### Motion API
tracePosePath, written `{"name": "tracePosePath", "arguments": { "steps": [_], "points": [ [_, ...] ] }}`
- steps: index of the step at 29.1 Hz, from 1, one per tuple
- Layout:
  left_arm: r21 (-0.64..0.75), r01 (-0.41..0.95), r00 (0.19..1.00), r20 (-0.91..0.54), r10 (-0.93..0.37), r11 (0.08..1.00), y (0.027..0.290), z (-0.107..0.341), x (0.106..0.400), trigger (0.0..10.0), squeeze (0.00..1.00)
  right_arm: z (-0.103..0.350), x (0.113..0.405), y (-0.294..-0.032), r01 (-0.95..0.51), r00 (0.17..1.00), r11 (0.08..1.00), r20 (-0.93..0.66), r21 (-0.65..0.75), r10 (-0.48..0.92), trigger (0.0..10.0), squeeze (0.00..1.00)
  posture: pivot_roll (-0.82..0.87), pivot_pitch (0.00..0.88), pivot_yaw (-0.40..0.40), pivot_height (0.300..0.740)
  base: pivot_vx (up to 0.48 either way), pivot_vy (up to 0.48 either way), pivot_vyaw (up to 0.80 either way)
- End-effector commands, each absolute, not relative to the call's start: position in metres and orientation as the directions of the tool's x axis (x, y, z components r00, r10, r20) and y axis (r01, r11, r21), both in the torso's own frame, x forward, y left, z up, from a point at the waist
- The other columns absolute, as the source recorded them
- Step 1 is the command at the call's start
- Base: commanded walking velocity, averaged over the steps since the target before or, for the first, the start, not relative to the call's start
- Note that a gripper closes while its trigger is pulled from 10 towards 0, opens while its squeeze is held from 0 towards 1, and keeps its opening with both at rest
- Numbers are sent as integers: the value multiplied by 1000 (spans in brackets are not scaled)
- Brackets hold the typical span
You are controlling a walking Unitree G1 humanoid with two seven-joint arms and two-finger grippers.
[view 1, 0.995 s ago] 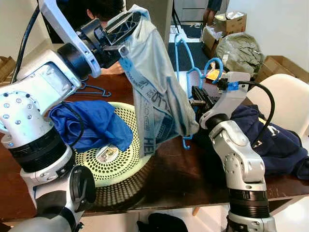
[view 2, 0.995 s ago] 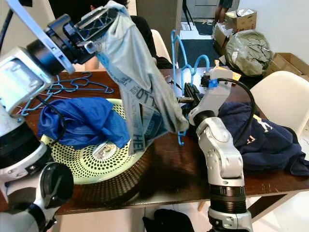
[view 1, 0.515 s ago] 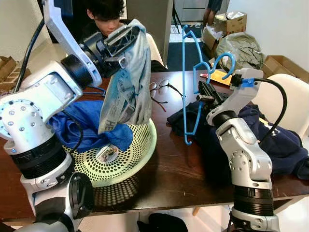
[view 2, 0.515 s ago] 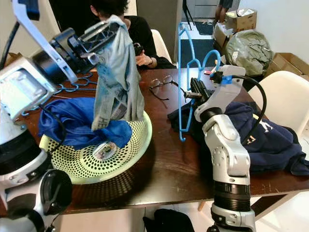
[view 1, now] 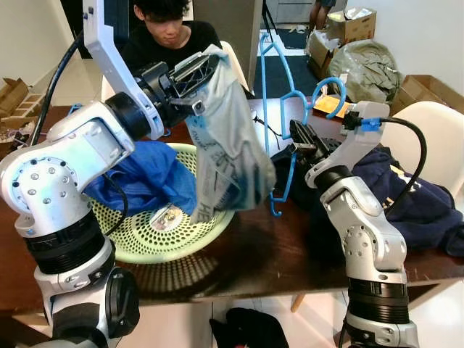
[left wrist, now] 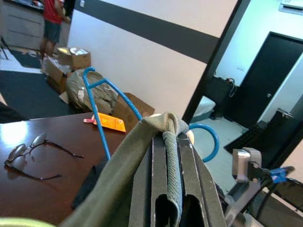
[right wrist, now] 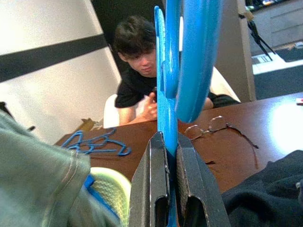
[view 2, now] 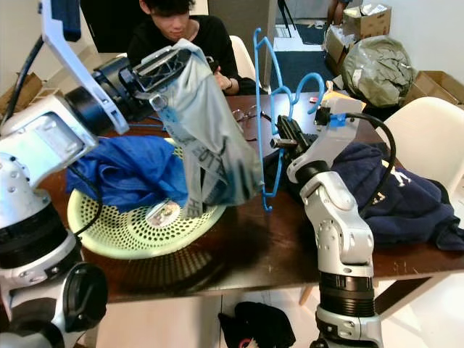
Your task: Hang hanger
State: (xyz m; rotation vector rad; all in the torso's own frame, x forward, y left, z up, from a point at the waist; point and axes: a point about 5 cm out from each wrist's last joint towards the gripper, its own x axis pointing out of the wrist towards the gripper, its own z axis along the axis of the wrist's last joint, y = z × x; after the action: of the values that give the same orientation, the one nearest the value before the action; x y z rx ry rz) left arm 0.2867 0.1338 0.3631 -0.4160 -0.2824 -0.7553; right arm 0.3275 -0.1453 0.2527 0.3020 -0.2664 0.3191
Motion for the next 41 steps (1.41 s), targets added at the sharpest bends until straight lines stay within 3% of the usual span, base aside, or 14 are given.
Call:
{"name": "tracePosePath", "arguments": {
  "steps": [1,8,21,37,41],
  "points": [
    [-252,704,702,394,-594,664,135,362,287,10000,0,253,325,-143,-360,909,901,308,243,280,10000,0,105,67,19,735,0,0,0],
    [-255,698,707,392,-588,669,138,360,289,10000,0,253,327,-146,-345,915,905,306,250,264,10000,0,103,65,17,735,-411,0,0],
    [-261,689,716,385,-582,676,138,355,293,10000,0,250,329,-149,-326,927,910,274,256,255,10000,0,99,55,21,735,-153,0,-800],
    [-281,536,827,365,-428,796,149,342,311,10000,0,247,328,-142,-337,928,905,256,260,272,10000,0,90,50,21,735,0,0,-800],
    [-293,456,874,326,-361,841,152,326,320,10000,0,241,322,-134,-402,909,887,217,225,357,10000,0,77,47,16,735,0,0,-800]
  ]
}}
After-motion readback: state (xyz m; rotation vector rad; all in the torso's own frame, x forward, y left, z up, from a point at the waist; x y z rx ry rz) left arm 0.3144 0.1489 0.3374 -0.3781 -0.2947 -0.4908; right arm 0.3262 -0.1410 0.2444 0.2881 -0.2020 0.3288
